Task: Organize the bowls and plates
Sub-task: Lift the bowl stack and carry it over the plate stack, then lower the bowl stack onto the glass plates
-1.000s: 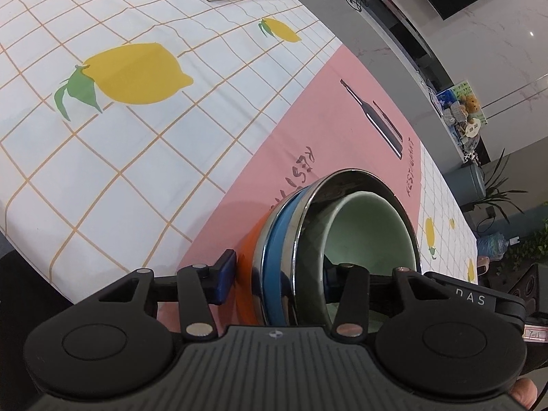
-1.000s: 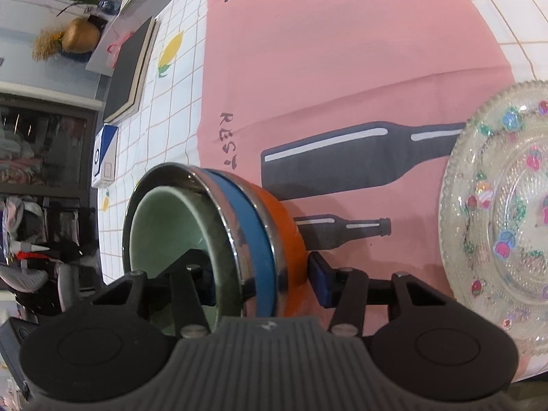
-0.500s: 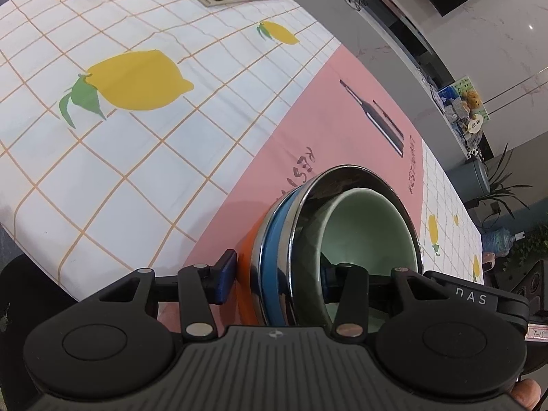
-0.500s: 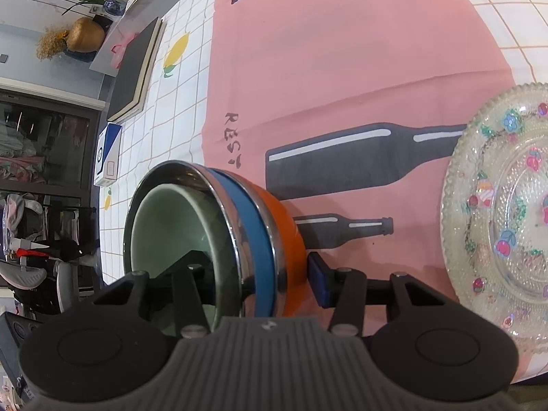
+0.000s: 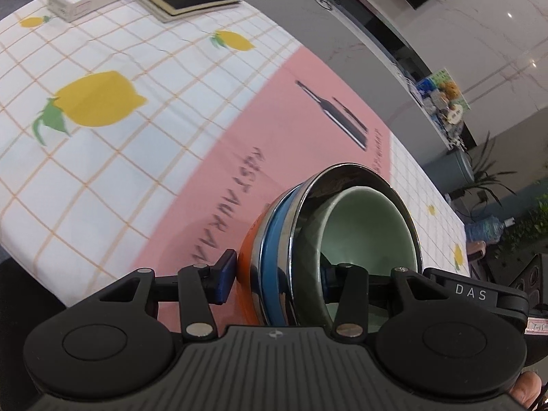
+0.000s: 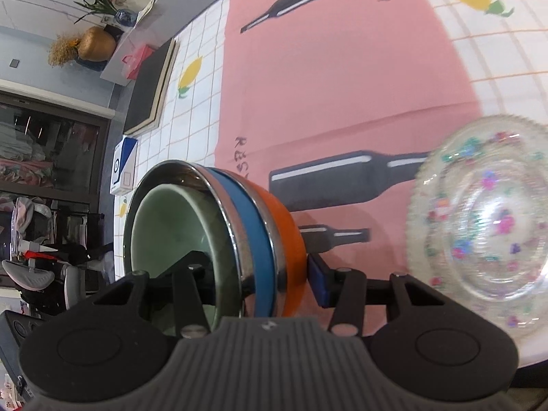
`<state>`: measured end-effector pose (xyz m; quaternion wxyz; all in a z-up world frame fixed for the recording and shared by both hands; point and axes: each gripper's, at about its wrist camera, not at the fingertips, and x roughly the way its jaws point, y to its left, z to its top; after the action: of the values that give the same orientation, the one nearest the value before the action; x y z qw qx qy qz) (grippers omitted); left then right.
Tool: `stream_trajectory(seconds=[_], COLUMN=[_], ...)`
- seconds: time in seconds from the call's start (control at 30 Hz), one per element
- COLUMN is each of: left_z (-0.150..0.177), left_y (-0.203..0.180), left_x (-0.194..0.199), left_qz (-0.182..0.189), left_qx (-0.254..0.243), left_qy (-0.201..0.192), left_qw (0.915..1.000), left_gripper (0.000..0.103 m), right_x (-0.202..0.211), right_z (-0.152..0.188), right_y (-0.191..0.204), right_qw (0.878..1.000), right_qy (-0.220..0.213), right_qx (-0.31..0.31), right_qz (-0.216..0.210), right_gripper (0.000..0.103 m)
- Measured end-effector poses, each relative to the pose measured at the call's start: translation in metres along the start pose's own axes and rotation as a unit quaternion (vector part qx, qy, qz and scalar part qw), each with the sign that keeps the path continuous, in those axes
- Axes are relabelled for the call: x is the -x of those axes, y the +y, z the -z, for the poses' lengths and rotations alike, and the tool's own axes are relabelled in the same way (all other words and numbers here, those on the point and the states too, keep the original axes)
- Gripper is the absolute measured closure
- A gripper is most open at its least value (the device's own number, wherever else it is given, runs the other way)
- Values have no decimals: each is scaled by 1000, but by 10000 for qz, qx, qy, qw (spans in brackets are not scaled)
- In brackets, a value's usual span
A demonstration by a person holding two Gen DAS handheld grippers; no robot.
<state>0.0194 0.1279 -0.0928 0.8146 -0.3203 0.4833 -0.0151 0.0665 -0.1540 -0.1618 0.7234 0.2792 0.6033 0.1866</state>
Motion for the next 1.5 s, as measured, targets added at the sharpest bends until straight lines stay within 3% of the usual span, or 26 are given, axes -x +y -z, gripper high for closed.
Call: stream_trajectory(seconds=[0.33,0.67,1.0,1.5], left_z=[17,40,56,65], left_y=[-62,-105,-118,-120], left_x=[-16,-40,-64,-81], left_qz=[246,399,274,168], left_qx=[-446,-758,-821,-740], left_qy=[209,476,786,910], left_qw=[9985,9952,9931,9930], left_gripper=[51,51,51,51], right_x=[59,100,102,94], right_z=[-5,-13,-14,-17], right_y=[-43,-89,-126,-148], right_qw=[9993,9990,9987,9983], right_qy=[-317,-373,-191,-177], right_qx=[-195,-231,-442,-519], right_qz=[43,111,154,208], right_gripper=[56,56,56,55])
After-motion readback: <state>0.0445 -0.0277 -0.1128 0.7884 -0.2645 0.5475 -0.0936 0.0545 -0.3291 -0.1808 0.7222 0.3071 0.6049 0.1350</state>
